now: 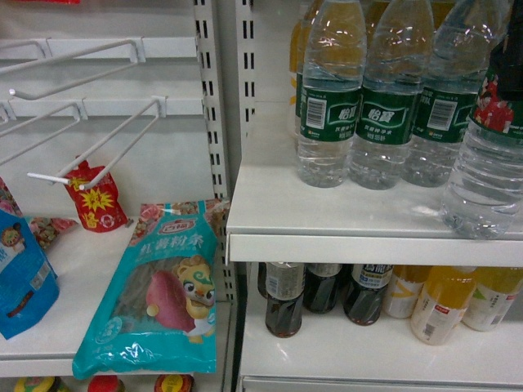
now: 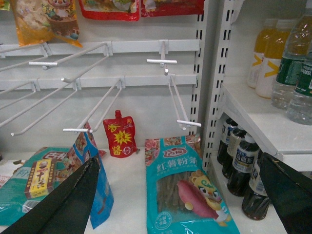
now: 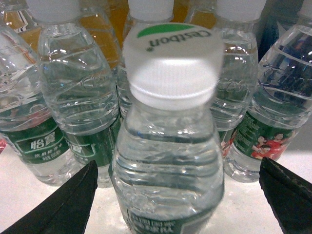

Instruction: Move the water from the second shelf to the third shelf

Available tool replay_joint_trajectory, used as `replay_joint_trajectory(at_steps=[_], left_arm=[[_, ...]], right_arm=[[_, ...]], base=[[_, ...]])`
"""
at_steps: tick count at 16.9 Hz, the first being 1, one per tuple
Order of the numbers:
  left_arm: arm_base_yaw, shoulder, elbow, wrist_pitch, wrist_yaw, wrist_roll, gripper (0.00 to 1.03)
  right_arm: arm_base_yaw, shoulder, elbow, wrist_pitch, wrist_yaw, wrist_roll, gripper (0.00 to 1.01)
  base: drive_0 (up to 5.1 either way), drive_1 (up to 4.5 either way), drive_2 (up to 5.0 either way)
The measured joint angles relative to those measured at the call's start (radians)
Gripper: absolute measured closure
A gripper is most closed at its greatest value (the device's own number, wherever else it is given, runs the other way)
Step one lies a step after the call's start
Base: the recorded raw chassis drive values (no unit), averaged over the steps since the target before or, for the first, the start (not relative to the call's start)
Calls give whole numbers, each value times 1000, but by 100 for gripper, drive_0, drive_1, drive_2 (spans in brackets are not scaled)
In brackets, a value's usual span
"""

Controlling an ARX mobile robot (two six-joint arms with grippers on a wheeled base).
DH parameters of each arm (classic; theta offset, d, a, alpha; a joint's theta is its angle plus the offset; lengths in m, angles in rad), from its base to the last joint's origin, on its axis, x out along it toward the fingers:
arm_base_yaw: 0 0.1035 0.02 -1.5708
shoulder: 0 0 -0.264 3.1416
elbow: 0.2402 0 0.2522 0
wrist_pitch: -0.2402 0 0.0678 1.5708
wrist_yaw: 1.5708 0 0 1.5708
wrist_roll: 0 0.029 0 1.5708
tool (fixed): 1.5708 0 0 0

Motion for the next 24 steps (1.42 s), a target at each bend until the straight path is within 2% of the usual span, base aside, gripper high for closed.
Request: replay_joint_trajectory(at_steps=[6,9,10,11,12,14,18,19,21,22,23,24], left_arm=[[0,0,0,0,0,0,5],[0,0,0,0,0,0,5],[0,0,0,0,0,0,5],[0,0,0,0,0,0,5],[0,0,0,0,0,0,5],[0,0,0,0,0,0,5],[0,0,0,0,0,0,5],[0,0,0,0,0,0,5],[0,0,0,0,0,0,5],[0,0,0,0,0,0,5],[0,0,0,0,-2,0,5],[0,0,0,0,0,0,5]], right_arm=[[14,-229,-106,-107,-45,-2,3],[47,-417,-169,-220,-49,31,3],[61,-485,-223,-117,-11,19,8],[64,-562,-278,-55,17,-8,17],[61,-655,-335,-80,27,-24,27],[15,-843,-460,-167,1,-41,47],[-55,-956,-536,-155,-76,-51,84],[-76,-981,-565,-159,-95,-52,97],[-116,-1017,-599,-171,-134,-55,99],[-187,-1041,-612,-174,-214,-57,99],[-219,-1059,-619,-177,-216,-56,99],[-216,-1075,-629,-183,-225,-56,99]], base=[[0,0,0],[0,0,0],[0,0,0],[0,0,0],[0,0,0],[0,0,0],[0,0,0],[0,0,0],[0,0,0],[0,0,0],[0,0,0],[0,0,0]])
